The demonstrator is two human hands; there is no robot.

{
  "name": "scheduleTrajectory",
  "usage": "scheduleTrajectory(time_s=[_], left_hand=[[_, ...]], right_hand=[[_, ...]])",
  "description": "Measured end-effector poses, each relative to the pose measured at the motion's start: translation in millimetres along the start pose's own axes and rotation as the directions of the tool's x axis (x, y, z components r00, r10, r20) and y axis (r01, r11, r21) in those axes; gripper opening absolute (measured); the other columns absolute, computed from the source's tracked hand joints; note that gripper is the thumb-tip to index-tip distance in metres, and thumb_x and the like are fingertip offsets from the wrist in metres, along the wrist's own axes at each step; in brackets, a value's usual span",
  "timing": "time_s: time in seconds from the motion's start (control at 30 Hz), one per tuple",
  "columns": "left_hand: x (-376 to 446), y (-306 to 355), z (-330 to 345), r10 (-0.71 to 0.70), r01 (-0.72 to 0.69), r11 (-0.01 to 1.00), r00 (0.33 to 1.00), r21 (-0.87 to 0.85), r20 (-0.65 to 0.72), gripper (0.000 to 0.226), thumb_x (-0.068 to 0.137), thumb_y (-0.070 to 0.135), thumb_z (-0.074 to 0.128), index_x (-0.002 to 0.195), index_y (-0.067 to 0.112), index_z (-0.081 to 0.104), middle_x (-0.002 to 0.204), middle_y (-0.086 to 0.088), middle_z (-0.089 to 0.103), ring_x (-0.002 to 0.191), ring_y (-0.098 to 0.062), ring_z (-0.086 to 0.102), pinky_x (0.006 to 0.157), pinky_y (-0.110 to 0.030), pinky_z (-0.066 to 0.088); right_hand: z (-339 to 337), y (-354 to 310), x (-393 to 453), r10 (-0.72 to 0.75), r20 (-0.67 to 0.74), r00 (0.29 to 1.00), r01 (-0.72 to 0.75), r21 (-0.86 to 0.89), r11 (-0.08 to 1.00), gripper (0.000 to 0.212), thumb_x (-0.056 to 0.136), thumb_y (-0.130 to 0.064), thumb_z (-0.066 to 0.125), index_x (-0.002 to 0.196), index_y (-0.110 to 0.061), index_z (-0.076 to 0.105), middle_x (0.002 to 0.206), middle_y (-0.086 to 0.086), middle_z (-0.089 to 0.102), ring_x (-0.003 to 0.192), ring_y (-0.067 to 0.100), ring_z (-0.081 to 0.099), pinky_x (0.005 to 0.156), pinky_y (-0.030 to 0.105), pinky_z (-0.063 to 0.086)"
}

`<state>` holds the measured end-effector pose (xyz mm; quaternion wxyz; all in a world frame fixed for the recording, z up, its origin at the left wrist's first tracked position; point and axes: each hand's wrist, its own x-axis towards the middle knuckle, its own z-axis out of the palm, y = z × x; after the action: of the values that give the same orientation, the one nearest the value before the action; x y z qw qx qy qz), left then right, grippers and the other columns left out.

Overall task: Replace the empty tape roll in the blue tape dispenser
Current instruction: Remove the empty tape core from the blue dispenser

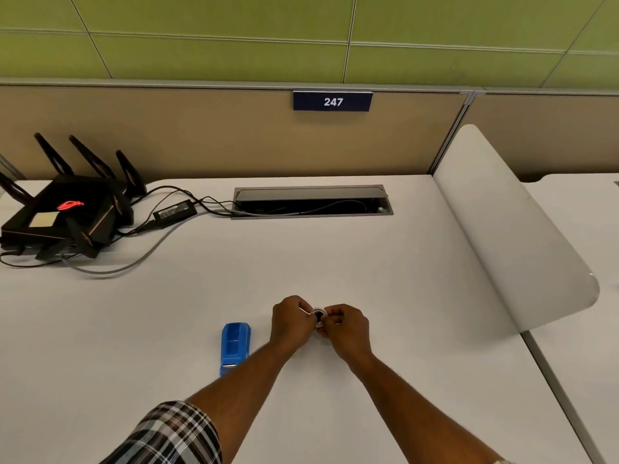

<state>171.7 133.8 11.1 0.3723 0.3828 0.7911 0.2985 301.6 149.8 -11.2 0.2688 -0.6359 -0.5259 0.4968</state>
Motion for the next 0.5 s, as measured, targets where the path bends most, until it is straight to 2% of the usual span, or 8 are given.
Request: scheduleTrajectory(time_s=[0.13, 0.33, 0.43, 0.5], left_hand=[[-3, 2, 4, 0.002, -0.002, 1.000, 1.000, -0.006, -0.008, 0.018, 0.080, 0.026, 0.079, 0.077, 0.026, 0.061, 0.080, 0.001, 0.070, 0.073, -0.015, 0.071, 0.070, -0.028, 0.062], [-1, 4, 7, 0.011, -0.011, 1.000, 1.000, -0.022, -0.005, 0.014, 0.082, 0.024, 0.077, 0.080, 0.023, 0.063, 0.084, -0.001, 0.071, 0.077, -0.017, 0.071, 0.073, -0.029, 0.061], [4, 1, 2, -0.003, 0.003, 1.000, 0.999, 0.011, -0.050, 0.008, 0.082, 0.019, 0.075, 0.081, 0.020, 0.067, 0.087, -0.002, 0.072, 0.078, -0.016, 0.068, 0.074, -0.028, 0.058], [9, -4, -6, -0.022, 0.024, 0.999, 0.997, 0.024, -0.079, 0.004, 0.084, 0.015, 0.072, 0.082, 0.017, 0.068, 0.089, -0.004, 0.072, 0.079, -0.019, 0.069, 0.077, -0.033, 0.060]], right_hand=[[-4, -2, -2, -0.027, -0.032, 0.999, 0.027, -0.013, 1.000, 0.005, 0.090, -0.021, 0.076, 0.091, -0.016, 0.078, 0.090, -0.002, 0.079, 0.085, 0.018, 0.077, 0.085, 0.041, 0.064], [-16, -4, -2, 0.042, 0.053, 0.998, -0.051, 0.177, 0.983, 0.010, 0.093, -0.019, 0.072, 0.091, -0.013, 0.079, 0.095, 0.005, 0.080, 0.082, 0.020, 0.079, 0.084, 0.037, 0.066], [-18, 1, 0, 0.112, 0.024, 0.993, -0.115, 0.257, 0.960, 0.012, 0.096, -0.019, 0.067, 0.096, -0.012, 0.077, 0.097, 0.004, 0.078, 0.080, 0.020, 0.080, 0.078, 0.031, 0.065], [-18, 8, 2, 0.146, -0.016, 0.989, -0.139, 0.232, 0.963, 0.012, 0.097, -0.021, 0.066, 0.097, -0.013, 0.075, 0.094, 0.002, 0.077, 0.076, 0.016, 0.079, 0.075, 0.029, 0.064]])
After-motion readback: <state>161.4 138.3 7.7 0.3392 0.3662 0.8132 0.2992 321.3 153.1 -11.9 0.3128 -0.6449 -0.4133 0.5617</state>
